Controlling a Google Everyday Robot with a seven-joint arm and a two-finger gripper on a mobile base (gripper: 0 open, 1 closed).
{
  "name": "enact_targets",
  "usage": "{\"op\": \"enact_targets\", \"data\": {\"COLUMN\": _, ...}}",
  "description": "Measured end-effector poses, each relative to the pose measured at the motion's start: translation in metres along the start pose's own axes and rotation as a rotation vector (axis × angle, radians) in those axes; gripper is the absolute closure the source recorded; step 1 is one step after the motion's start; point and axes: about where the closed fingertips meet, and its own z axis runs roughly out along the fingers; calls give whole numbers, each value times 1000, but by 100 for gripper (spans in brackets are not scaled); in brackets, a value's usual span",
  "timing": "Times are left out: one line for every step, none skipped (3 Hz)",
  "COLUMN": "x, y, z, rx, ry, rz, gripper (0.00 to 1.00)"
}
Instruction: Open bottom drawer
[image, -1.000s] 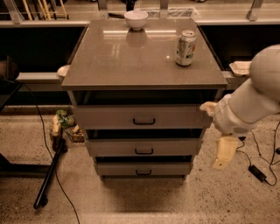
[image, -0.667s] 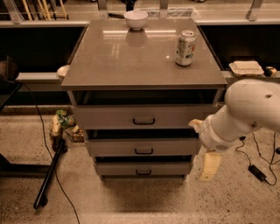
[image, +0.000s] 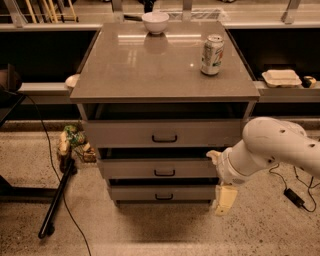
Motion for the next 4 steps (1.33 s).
{"op": "enact_targets", "data": {"x": 7, "y": 1, "z": 17, "rx": -35, "ry": -6, "rz": 6, "gripper": 0}}
{"op": "enact_targets", "data": {"x": 28, "y": 9, "z": 74, "rx": -86, "ry": 25, "rz": -3, "gripper": 0}}
{"op": "enact_targets", "data": {"x": 51, "y": 12, "z": 138, "rx": -100, "ry": 11, "rz": -24, "gripper": 0}}
{"op": "enact_targets", "data": {"x": 66, "y": 13, "z": 187, "rx": -114, "ry": -37, "rz": -26, "gripper": 0}}
